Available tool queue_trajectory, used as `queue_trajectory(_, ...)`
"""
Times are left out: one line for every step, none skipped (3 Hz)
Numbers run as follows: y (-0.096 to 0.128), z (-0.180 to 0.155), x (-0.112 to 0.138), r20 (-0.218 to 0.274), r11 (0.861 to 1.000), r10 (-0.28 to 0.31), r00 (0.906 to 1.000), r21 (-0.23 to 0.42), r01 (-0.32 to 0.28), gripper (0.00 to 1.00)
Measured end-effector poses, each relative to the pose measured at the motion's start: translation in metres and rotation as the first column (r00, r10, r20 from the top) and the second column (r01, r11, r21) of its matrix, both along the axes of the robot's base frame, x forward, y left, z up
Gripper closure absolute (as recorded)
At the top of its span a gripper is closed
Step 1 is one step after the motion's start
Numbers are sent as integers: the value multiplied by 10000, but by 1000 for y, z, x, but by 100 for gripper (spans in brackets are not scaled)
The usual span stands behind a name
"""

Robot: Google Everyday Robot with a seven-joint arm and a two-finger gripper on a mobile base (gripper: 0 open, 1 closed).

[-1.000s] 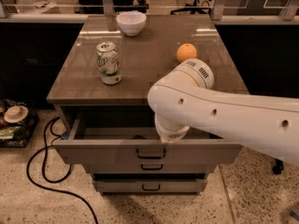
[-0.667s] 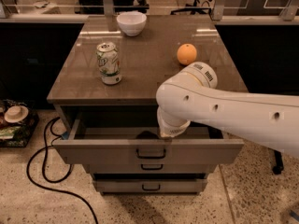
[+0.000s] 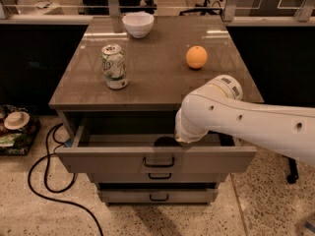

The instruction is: Open top drawer

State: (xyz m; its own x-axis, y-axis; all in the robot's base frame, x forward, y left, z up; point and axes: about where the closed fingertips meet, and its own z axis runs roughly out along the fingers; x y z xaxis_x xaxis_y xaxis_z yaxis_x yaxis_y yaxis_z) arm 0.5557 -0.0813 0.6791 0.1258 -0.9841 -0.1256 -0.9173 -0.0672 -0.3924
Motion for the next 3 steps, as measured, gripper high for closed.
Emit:
queue_trajectory(-4,-8,-5,-326,10000,-24,9995,-70,22,100)
queue_trajectory(-3,-16,-17,-962,9990,127,9953,-420,-168,100)
queue_trajectory(-1,-19,-33,-1660,9959,426,9852,-713,-551,100)
